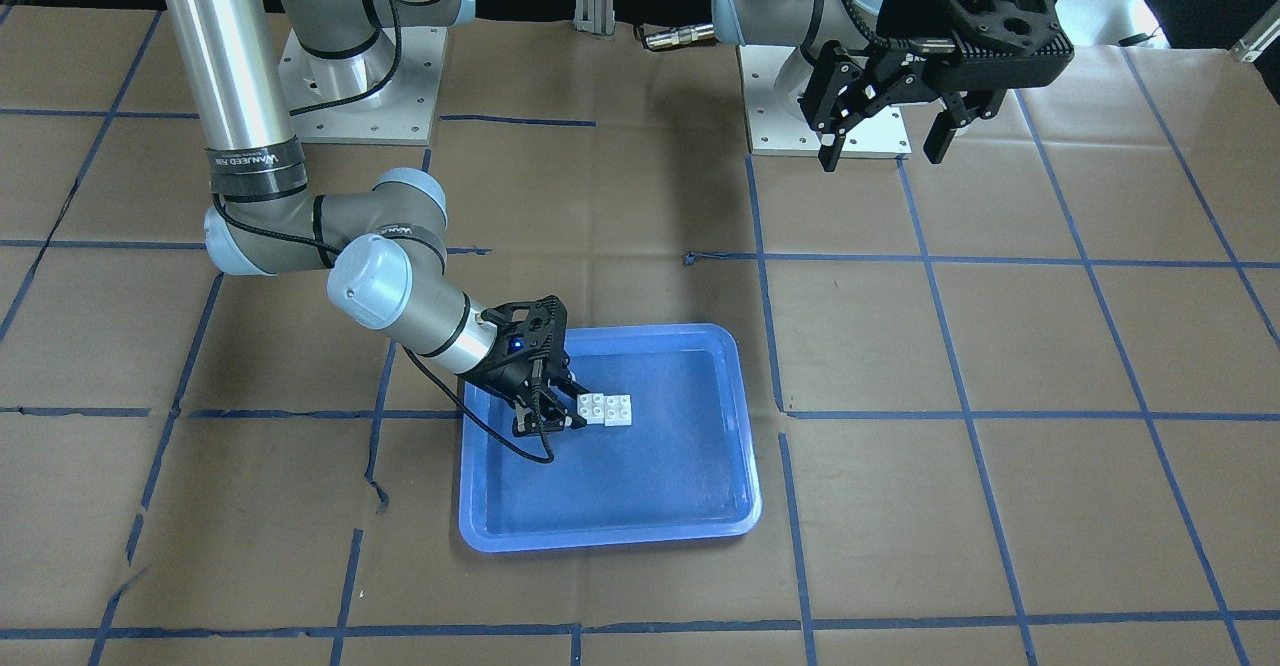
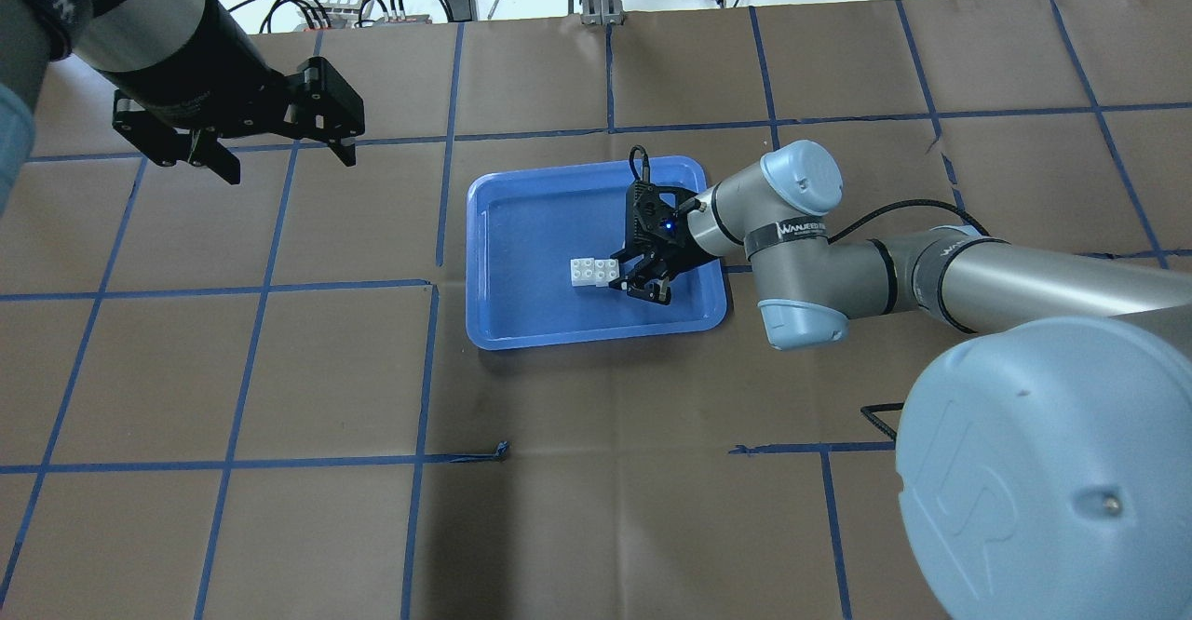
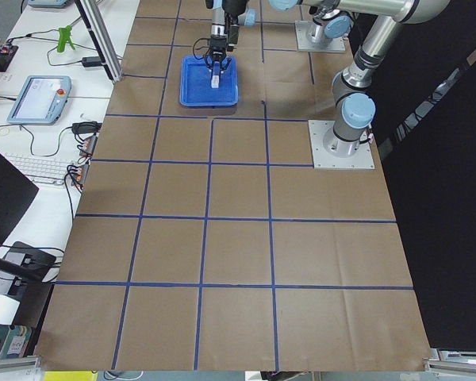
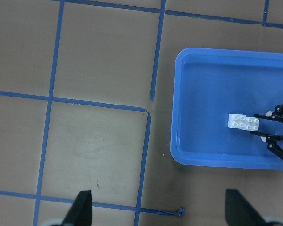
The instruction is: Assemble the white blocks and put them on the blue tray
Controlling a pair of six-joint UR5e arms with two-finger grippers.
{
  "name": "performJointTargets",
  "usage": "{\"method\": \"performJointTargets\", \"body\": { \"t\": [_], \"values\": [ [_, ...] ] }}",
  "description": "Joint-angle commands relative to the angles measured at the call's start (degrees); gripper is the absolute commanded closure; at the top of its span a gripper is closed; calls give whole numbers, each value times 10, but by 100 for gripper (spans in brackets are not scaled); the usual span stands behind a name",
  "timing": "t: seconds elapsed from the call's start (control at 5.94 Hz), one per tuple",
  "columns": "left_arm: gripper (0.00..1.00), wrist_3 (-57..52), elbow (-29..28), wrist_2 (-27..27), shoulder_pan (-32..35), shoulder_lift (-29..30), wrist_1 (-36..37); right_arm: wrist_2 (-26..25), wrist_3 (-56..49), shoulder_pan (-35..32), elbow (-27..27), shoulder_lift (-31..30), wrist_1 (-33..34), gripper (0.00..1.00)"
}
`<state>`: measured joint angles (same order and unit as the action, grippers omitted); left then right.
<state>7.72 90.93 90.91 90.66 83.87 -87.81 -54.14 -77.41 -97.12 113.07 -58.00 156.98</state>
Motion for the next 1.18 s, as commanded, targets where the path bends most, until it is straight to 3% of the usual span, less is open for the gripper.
{"method": "performJointTargets", "body": {
  "t": [0.0, 0.34, 0.51, 0.67, 1.01],
  "values": [
    [1, -4, -16, 0, 0, 4, -31, 1, -1, 0, -1, 0, 4, 61],
    [1, -4, -18, -1, 1, 10, -29, 1, 0, 0, 0, 1, 4, 60],
    [1, -4, -18, 1, 2, 13, -24, 3, 1, 0, 0, 1, 3, 50],
    [1, -4, -17, 0, 4, 14, -24, 3, 1, 0, 0, 1, 3, 47],
    [1, -4, -17, 1, 4, 15, -23, 3, 0, 0, -1, 1, 3, 47]
  ]
}}
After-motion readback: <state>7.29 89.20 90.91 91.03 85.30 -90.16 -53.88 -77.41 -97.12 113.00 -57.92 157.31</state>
